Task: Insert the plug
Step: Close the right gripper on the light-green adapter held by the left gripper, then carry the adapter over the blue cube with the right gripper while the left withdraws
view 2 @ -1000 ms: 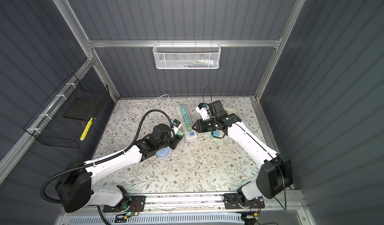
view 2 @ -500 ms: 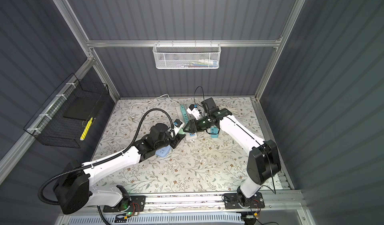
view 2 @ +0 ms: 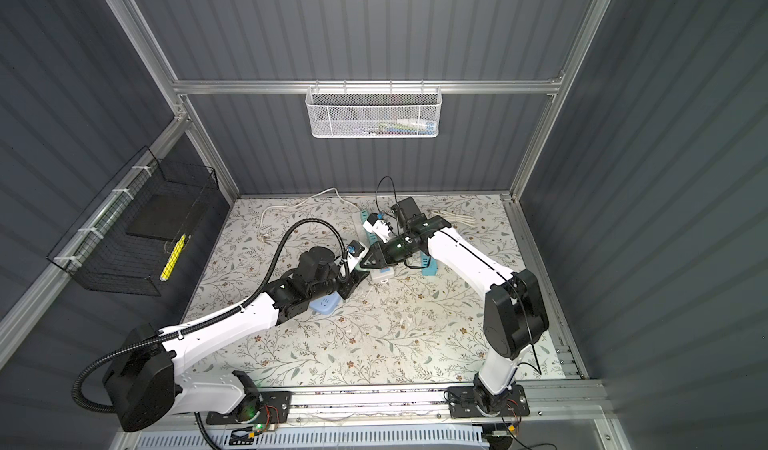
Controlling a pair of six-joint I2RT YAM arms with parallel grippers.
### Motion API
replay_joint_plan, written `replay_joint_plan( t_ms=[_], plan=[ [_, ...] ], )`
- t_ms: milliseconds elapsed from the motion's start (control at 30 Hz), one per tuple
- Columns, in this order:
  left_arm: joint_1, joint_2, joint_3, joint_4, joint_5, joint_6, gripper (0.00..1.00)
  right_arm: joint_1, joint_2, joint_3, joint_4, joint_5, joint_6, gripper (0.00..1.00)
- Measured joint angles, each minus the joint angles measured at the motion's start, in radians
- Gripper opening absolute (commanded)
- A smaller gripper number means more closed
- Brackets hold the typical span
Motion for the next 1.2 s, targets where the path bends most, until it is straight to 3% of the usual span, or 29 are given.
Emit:
replay_joint_plan(
  t_ms=[100, 200, 267, 433, 667, 733, 867, 1000, 1200],
  plan=[
    [0.0, -0.003, 0.0, -0.006, -0.003, 0.0, 0.39, 0.003, 0.0, 0.0, 0.002, 0.005, -0.002, 0.2],
    [0.0, -0.005, 0.002, -0.014, -0.013, 0.0, 0.58, 0.01, 0.0, 0.0, 0.012, 0.017, 0.003, 0.18],
    [0.0, -0.009, 0.002, -0.016, -0.03, -0.005, 0.63, 0.019, 0.0, 0.0, 0.029, 0.029, 0.016, 0.18],
    [-0.005, -0.09, -0.005, -0.024, -0.138, -0.054, 0.84, 0.043, -0.005, -0.001, 0.065, 0.083, 0.039, 0.18],
    [0.026, -0.317, -0.11, -0.043, -0.396, -0.212, 0.91, 0.095, -0.006, -0.001, 0.093, 0.226, 0.032, 0.17],
    [0.093, -0.342, -0.113, -0.084, -0.433, -0.29, 0.91, 0.129, -0.005, -0.001, 0.096, 0.272, 0.017, 0.17],
    [0.335, -0.369, -0.134, -0.174, -0.402, -0.477, 0.91, 0.218, 0.008, -0.002, 0.106, 0.373, -0.027, 0.18],
    [0.559, -0.342, -0.151, -0.246, -0.259, -0.633, 0.9, 0.294, 0.04, -0.004, 0.136, 0.452, -0.068, 0.18],
    [0.769, -0.171, -0.15, -0.275, 0.016, -0.76, 0.86, 0.352, 0.142, 0.024, 0.155, 0.522, -0.118, 0.18]
  ],
)
